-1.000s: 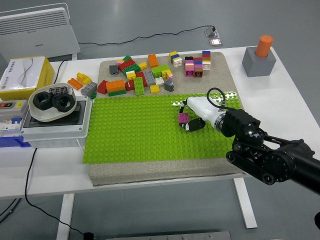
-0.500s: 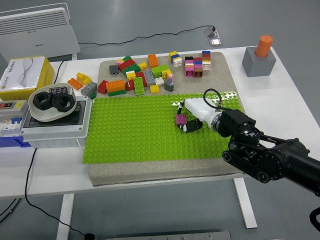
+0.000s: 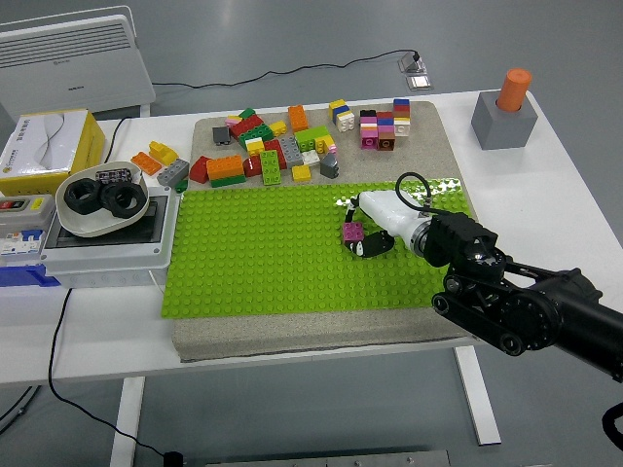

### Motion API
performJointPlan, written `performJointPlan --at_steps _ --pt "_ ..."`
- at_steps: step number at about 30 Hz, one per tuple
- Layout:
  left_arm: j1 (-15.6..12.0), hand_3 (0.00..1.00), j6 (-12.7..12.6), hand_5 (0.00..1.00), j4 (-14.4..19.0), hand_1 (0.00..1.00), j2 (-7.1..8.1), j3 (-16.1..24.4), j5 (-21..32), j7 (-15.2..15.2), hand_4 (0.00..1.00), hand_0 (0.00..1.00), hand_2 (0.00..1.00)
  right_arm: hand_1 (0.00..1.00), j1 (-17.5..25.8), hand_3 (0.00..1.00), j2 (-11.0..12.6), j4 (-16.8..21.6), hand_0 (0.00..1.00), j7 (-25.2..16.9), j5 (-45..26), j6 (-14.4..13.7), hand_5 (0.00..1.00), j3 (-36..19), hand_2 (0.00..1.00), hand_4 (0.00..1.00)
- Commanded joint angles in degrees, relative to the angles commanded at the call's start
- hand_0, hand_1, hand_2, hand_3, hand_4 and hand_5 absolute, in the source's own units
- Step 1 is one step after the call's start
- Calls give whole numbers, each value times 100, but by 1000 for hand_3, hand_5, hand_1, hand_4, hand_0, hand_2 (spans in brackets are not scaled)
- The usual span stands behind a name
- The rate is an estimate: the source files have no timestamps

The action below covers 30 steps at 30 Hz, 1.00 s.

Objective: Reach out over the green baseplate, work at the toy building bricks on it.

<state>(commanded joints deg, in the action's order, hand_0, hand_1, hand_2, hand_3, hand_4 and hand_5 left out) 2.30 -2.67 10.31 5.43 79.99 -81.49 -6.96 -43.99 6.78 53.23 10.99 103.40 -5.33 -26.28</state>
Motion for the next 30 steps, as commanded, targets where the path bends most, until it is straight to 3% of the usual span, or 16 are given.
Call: performJointPlan --at_steps 30 --pt "1 771 -10 754 0 718 -2 19 -8 15 827 769 674 832 13 692 -26 32 756 33 43 36 227 -67 859 722"
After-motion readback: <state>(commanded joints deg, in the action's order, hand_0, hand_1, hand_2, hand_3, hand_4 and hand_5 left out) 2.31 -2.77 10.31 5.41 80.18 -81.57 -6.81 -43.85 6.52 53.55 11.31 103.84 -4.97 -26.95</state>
